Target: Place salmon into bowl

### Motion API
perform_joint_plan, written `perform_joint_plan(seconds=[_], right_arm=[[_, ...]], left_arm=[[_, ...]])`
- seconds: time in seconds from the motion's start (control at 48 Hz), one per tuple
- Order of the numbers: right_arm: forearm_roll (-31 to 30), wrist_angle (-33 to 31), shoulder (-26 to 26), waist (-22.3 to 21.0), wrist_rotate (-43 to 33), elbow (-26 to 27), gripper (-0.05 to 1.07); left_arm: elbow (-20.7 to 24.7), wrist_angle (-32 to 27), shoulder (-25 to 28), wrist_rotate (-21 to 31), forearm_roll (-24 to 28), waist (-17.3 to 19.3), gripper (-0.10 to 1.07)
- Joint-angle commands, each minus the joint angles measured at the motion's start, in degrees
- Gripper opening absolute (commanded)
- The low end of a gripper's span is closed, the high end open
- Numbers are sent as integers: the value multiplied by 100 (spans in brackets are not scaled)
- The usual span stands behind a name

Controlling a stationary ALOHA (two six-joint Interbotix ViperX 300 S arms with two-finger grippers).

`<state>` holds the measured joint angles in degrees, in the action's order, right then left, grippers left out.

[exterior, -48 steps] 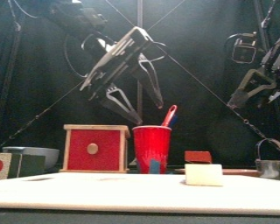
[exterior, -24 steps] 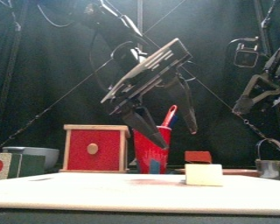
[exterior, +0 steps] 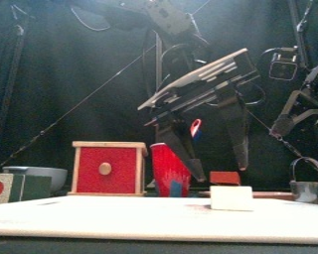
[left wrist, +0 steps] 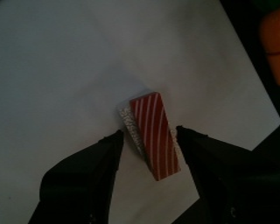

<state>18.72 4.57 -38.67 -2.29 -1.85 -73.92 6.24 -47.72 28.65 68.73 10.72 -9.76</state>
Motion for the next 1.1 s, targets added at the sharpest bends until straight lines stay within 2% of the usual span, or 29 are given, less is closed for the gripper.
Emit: perform_joint_plan(seconds=[0.0,0.292,0.812,0.896,1.083], right_arm=[[-9,26,-9,0,9,35,3],[-9,26,-18,0,0,26,3],[-9,26,-9,0,0,18,3],[0,26,-18,-9,0,9,3],[18,18,-18,0,0,9,3]], left_arm=[[202,79,-53,-9,-18,35,87],[229,211,105,18,-272,53,87],[202,193,299,18,-290,53,85],[202,167,308,35,-290,53,80],[114,-9,132,35,-264,53,60]])
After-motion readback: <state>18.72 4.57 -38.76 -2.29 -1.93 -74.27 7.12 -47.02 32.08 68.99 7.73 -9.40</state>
